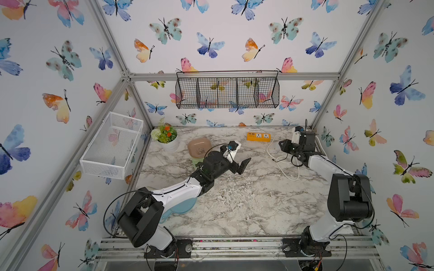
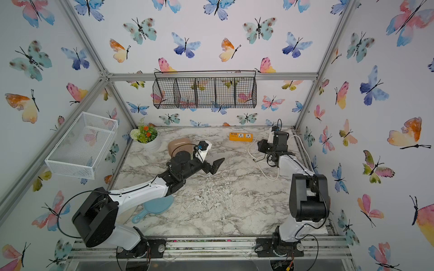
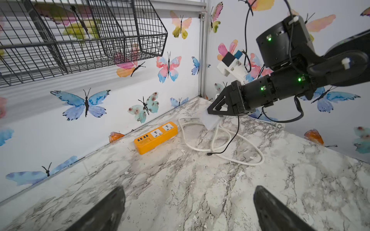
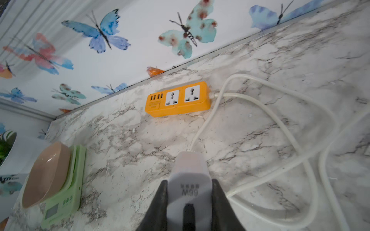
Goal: Charge the electronic scale
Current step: Move the socket to the center of the board.
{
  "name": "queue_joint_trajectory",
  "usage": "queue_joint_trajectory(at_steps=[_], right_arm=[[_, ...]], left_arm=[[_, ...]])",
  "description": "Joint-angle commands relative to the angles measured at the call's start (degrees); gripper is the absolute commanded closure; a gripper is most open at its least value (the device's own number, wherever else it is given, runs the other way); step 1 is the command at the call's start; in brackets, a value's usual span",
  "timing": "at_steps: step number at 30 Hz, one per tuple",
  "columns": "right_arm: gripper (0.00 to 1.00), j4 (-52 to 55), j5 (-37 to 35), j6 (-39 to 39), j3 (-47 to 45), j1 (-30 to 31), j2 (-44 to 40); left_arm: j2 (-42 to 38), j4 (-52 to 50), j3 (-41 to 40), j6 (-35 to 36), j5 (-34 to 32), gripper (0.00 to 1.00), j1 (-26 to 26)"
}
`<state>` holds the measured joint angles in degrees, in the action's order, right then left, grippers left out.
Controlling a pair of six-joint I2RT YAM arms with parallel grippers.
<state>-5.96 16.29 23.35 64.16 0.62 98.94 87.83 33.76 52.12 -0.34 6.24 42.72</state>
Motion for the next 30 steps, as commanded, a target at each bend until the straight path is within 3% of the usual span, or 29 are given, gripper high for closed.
queue_joint_trajectory(at_steps=[1, 12, 17, 30], right_arm=[[0.98, -8.7, 1.99, 6.18, 4.56, -1.85, 5.65], [0.98, -14.75, 7.96, 14.07, 29.87, -3.17, 30.04], [0.98, -9.55, 10.88, 15.62, 42.72, -2.84, 39.23], [0.98, -4.46, 10.16, 13.16, 49.67, -0.19, 45.92]], left_arm=[[2.85, 3.06, 2.69, -5.82, 4.39, 0.02, -0.66], [5.46, 3.07, 3.77, -8.86, 10.12, 0.06, -0.67], [5.58, 3.65, 2.97, -9.81, 11.77, 0.07, -0.62], [6.93, 3.16, 3.96, -9.5, 13.44, 0.08, -0.62]])
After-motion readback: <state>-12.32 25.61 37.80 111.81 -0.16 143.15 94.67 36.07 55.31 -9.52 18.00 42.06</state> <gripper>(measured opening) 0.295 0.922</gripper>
